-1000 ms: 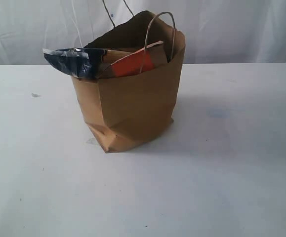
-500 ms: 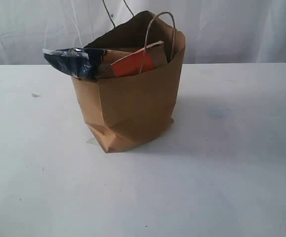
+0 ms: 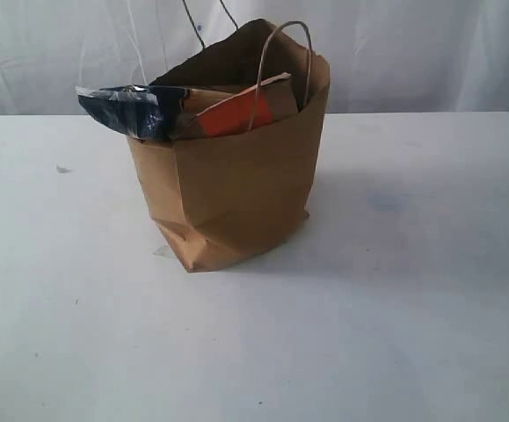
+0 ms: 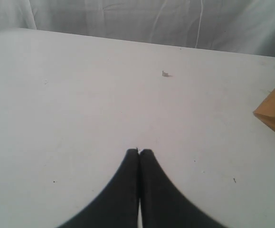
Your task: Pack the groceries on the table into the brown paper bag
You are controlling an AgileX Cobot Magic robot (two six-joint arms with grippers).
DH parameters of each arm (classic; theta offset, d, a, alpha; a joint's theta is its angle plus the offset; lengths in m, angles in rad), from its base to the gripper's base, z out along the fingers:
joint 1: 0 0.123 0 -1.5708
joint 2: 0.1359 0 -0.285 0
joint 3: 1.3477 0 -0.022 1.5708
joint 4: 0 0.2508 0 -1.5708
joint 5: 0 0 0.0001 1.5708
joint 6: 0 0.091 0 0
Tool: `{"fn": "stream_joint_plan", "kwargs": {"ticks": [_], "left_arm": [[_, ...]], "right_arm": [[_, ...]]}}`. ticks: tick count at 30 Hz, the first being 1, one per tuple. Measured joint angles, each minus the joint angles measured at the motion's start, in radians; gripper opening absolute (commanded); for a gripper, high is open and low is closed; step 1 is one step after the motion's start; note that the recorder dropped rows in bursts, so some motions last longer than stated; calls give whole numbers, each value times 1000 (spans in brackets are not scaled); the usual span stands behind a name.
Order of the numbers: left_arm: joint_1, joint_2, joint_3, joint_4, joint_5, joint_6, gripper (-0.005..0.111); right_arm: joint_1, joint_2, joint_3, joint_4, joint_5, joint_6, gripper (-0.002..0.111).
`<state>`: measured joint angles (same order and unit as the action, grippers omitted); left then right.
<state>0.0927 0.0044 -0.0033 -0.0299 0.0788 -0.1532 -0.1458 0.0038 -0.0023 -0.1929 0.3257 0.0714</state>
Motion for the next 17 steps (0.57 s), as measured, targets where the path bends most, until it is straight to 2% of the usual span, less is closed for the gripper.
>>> {"fn": "stream_joint_plan", "kwargs": {"ticks": [8, 13, 17], "left_arm": [[0, 0, 0, 0, 5, 0, 0], [0, 0, 0, 0, 127, 0, 0], [0, 0, 0, 2, 154, 0, 0]], "right_arm": [[0, 0, 0, 0, 0, 0, 0], [0, 0, 0, 0, 0, 0, 0], [0, 0, 0, 0, 0, 0, 0]]}}
